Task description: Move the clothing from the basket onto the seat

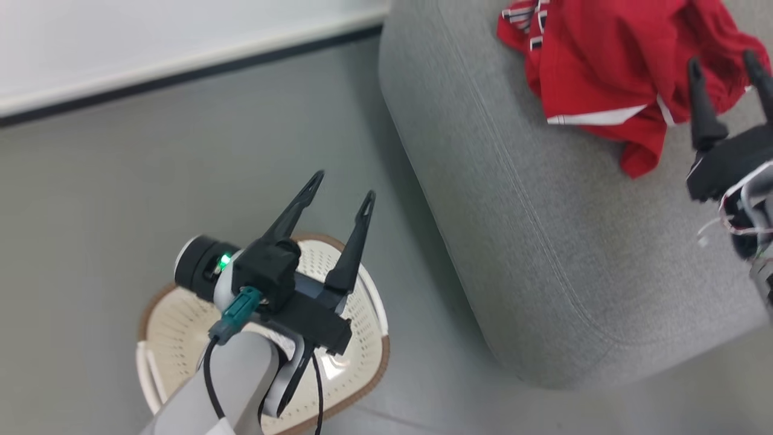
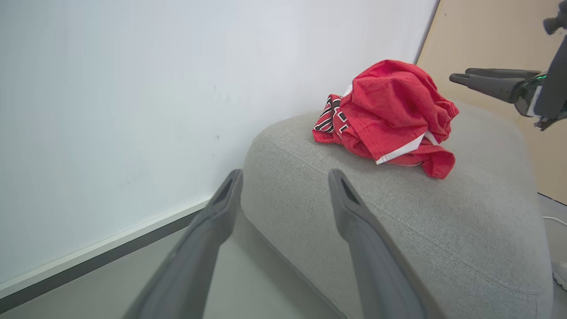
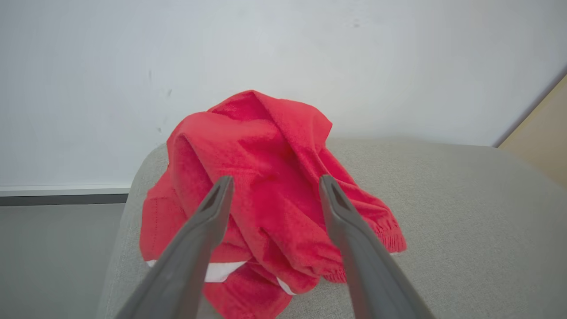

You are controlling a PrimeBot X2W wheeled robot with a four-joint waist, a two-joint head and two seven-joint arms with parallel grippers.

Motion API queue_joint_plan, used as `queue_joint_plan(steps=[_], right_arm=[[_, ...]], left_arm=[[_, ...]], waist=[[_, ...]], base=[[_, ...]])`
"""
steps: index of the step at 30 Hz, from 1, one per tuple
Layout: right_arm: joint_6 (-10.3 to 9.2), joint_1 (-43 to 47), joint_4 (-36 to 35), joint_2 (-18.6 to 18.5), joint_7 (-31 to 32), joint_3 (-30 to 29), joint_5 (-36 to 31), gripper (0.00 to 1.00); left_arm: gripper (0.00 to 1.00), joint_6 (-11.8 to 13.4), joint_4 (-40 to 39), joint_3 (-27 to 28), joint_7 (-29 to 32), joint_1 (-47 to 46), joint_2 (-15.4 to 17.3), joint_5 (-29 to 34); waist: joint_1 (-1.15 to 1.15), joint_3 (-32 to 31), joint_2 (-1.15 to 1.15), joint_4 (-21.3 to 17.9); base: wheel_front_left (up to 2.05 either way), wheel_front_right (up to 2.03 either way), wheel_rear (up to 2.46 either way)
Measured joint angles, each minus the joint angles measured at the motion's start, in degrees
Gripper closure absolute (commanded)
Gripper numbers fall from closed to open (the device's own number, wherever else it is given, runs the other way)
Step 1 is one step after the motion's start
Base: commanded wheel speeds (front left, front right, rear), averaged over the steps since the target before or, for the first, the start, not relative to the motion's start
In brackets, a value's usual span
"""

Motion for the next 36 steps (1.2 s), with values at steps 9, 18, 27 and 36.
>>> queue_joint_plan(steps=[9,18,27,36], right_arm=[[-0.1,9.44,-5.61,2.47,-0.01,-1.13,0.54,0.0],[-2.7,20.14,-13.5,4.44,-0.01,-2.53,1.07,0.0],[-6.44,28.07,-21.54,6.9,-0.01,-2.83,0.05,0.0],[-8.79,37.29,-28.63,8.23,-0.01,-3.64,-1.47,0.0]], left_arm=[[0.0,0.97,2.83,4.03,-0.99,6.34,0.03,-1.54],[0.0,1.44,3.1,9.43,-1.62,14.24,0.88,-3.79],[0.0,1.51,1.93,15.8,-1.99,23.54,2.49,-4.52],[0.0,1.51,-0.34,24.17,-2.0,31.84,-0.21,-3.56]], waist=[[0.0,-6.18,0.0,4.47],[0.0,-11.09,0.0,11.12],[0.0,-16.02,0.0,16.15],[0.0,-20.5,0.0,17.84]], base=[[0.0,0.0,0.0],[0.0,0.0,0.0],[0.0,0.0,0.0],[0.0,0.0,0.0]])
